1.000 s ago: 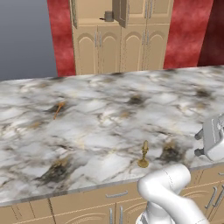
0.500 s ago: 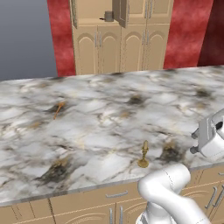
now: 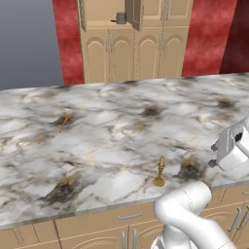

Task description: Pick the jar and candle from the dining table and place them in the open cabinet. Close the cabinet after placing the objects.

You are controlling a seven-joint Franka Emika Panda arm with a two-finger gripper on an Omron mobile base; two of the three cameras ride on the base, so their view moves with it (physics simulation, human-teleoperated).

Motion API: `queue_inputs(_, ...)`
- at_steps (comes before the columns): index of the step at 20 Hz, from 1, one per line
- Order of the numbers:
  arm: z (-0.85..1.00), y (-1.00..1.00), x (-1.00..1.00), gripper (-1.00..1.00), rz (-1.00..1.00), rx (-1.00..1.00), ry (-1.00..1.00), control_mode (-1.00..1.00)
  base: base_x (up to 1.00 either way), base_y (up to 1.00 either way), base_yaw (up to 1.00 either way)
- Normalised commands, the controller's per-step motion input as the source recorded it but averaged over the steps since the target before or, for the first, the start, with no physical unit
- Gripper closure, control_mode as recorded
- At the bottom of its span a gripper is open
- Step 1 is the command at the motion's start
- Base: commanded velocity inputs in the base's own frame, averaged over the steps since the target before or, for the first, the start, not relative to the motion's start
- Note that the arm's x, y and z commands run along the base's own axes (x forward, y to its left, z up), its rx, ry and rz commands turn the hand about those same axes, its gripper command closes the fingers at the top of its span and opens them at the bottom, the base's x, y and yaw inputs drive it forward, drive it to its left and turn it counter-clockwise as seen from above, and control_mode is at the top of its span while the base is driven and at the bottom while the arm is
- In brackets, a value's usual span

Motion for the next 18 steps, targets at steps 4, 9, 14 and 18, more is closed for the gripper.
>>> queue_inputs(4,-0.57,-0.37,0.1,-1.0,0.21,0.08,-0.3,-1.0,0.0,0.0,0.0)
queue_inputs(9,-0.56,-0.38,0.35,-1.0,0.33,0.1,-0.24,-1.0,0.0,0.0,0.0)
queue_inputs(14,-0.61,-0.32,0.49,-1.0,0.38,0.11,-0.24,-1.0,0.0,0.0,0.0)
queue_inputs(18,-0.72,-0.14,0.38,-1.0,0.36,0.09,-0.25,-1.0,0.0,0.0,0.0)
